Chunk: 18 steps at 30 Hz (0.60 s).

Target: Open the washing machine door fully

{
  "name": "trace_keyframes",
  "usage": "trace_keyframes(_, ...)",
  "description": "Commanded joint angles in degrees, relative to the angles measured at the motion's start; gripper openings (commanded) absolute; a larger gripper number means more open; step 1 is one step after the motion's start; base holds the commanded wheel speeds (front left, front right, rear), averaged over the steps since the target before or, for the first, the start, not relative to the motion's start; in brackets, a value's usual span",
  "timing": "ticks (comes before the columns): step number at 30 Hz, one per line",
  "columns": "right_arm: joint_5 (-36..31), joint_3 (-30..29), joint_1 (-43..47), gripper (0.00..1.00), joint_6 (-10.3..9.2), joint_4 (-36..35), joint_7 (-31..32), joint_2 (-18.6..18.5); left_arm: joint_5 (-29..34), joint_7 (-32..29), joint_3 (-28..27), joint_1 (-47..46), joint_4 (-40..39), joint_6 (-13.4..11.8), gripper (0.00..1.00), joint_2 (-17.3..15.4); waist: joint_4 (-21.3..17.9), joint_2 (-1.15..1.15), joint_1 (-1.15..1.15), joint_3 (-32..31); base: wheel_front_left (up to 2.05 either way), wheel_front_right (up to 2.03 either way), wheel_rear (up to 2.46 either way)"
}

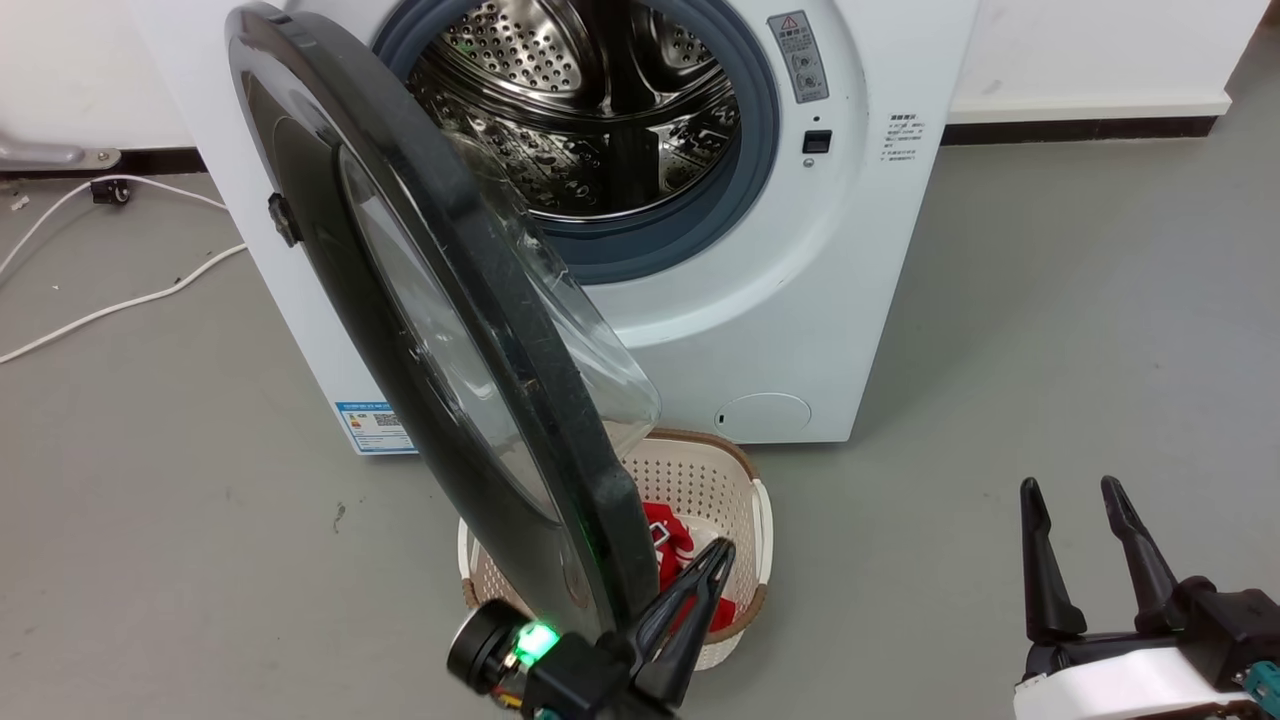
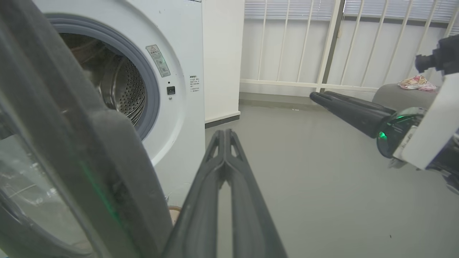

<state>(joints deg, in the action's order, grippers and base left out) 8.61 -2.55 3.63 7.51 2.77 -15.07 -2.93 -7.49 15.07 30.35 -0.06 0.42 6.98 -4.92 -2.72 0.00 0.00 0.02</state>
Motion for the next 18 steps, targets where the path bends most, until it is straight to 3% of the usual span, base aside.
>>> trace_keyframes(1,0.49,0.26,-0.55,1.0,-0.04,0.27,-0.13,0.1,-0.29,0.15,0.06,-1.72,1.07,-0.18,0.0,0.43,-0.13,0.0,0.0,0.08,0.0,0.0,0.0)
trace_keyframes(9,1.53,1.09,-1.13,1.0,-0.03,1.08,-0.13,0.1,-1.16,0.15,-0.31,-7.35,5.34,-1.16,0.0,1.78,-1.16,0.0,0.0,0.56,0.0,0.0,0.0)
trace_keyframes(18,2.36,1.89,-1.01,1.0,-0.03,2.41,-0.13,0.1,-1.72,0.15,-1.08,-8.89,10.19,-4.8,0.0,2.0,-1.67,0.0,0.0,0.56,0.0,0.0,0.0)
